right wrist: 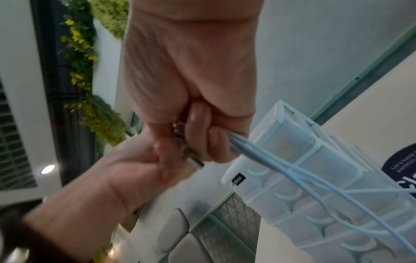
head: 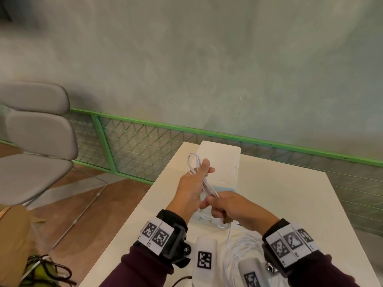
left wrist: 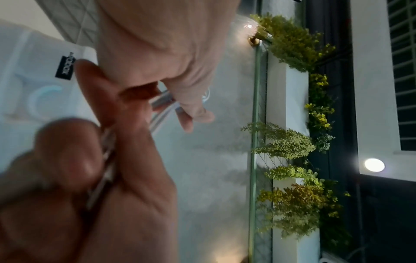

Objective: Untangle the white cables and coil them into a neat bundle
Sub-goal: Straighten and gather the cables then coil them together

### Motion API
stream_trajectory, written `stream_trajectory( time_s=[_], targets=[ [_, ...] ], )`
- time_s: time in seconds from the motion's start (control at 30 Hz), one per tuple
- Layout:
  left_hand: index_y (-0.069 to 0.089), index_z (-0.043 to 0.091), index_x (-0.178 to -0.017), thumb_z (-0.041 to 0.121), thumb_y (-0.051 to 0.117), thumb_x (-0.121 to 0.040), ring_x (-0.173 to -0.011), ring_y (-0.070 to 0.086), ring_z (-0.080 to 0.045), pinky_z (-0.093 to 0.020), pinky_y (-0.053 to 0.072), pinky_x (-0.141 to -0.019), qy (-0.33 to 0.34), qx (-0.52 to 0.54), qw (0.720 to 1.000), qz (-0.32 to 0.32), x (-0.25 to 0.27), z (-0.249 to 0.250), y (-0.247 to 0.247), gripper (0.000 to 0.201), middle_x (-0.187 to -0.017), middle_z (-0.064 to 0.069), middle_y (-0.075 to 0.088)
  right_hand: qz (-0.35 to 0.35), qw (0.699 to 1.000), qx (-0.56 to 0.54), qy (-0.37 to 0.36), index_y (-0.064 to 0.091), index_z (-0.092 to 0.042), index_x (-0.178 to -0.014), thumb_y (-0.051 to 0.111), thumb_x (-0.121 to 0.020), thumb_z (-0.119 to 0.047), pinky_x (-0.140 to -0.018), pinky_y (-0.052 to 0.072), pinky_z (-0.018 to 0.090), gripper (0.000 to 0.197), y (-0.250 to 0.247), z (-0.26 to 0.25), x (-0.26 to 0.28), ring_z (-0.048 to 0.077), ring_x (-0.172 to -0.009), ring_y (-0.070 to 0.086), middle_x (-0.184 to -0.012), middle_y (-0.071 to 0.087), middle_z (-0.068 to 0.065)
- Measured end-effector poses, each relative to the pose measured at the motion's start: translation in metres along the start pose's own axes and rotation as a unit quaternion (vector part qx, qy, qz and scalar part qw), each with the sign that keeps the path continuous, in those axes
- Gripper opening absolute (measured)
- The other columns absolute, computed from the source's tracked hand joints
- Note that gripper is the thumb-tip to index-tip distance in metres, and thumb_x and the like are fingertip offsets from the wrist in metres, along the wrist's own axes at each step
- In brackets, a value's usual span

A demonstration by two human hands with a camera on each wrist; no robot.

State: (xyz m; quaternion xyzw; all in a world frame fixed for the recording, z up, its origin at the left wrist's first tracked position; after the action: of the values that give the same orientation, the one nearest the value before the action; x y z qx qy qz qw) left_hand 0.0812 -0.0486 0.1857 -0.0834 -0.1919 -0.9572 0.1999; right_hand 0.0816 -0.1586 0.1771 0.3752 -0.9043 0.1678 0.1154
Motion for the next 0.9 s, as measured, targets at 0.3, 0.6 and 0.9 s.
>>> stream_trajectory(
  time_s=[0.3,0.6,0.9],
  targets=[
    [0.052,0.010,-0.085,0.026,0.030,-0.102,-0.037,0.042,-0.004,-0.020,0.048,-0.048,0.022,0.152,0.984,-0.087,-0.011,0.031,0.017,0.032,-0.047,0.006,0.044,-0.016,0.997,0.068,-0.020,0.058,-0.015,-0.089,0.037,-0.097,-0.033,-0.052,0.029,0.021,0.029,-0.038,-0.026,0.020,0.009,-0.050,0.033,-0.057,0.047,-0.004],
    [0.056,0.004,-0.100,0.036,0.023,-0.102,-0.081,0.054,-0.024,-0.032,0.040,-0.074,0.202,-0.320,0.921,0.092,-0.016,0.024,0.011,0.046,-0.086,-0.010,0.057,0.032,0.874,0.483,-0.033,0.041,-0.013,-0.101,0.023,-0.100,-0.036,-0.065,0.034,0.034,0.029,-0.023,-0.027,0.023,0.023,-0.072,0.045,-0.075,0.048,0.003],
    [0.054,0.010,-0.076,0.033,0.047,-0.093,-0.062,0.059,-0.015,-0.028,0.052,-0.064,-0.066,0.140,0.982,-0.105,0.007,-0.012,0.030,0.030,-0.052,0.002,0.061,0.051,0.991,0.117,-0.044,0.051,-0.016,-0.092,0.034,-0.099,-0.031,-0.049,0.029,0.017,0.024,-0.043,-0.017,0.028,0.007,-0.052,0.034,-0.061,0.041,-0.006]
  ],
)
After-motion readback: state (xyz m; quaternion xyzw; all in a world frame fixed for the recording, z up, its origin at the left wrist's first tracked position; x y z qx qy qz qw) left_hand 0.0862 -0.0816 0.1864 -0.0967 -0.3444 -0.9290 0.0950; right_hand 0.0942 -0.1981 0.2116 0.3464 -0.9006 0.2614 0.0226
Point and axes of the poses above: each hand's wrist, its own x-axis away from the middle knuckle, its own y-axis out of the palm, z = x × y, the point moved 3 cm from there along -x, towards the middle knuckle
